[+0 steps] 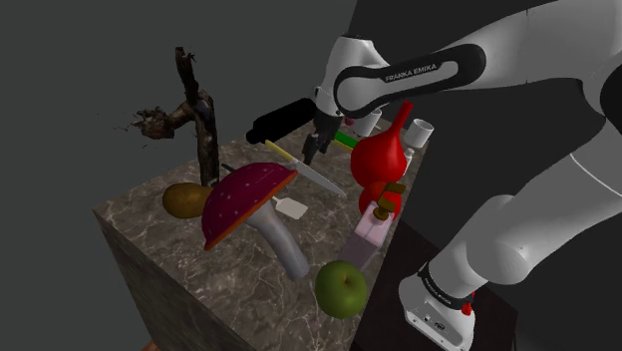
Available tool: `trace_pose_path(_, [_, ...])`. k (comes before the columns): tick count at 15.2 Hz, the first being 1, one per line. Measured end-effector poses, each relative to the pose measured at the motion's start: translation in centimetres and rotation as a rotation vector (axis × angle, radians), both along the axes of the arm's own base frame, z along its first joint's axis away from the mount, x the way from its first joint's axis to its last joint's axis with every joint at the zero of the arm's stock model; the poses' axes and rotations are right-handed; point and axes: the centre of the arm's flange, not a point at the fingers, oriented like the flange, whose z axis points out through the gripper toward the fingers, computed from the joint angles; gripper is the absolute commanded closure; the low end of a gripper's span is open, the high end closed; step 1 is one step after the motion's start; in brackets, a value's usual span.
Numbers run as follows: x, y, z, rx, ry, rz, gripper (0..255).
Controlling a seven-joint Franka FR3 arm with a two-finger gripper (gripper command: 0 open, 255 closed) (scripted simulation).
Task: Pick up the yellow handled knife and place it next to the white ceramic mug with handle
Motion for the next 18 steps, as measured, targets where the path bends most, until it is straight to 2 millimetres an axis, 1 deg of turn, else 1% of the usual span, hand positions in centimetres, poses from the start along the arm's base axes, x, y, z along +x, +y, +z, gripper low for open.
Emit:
trace_pose_path(2, [1.9,0.7,-1.5,-0.003,-0.009,0.019,0])
trace_pose_path(5, [2.5,0.8,-3.3,-0.004,-0.014,0.027,0])
trace_pose_path(10, [2.5,0.8,-5.8,-0.004,-0.014,0.028,0])
trace_pose_path(16, [2.5,0.9,-6.2,-0.004,-0.015,0.029,0])
trace_pose_path(17, [2.5,0.9,-6.2,-0.004,-0.015,0.029,255])
trace_pose_path(18, [2.5,0.9,-6.2,-0.004,-0.015,0.029,255])
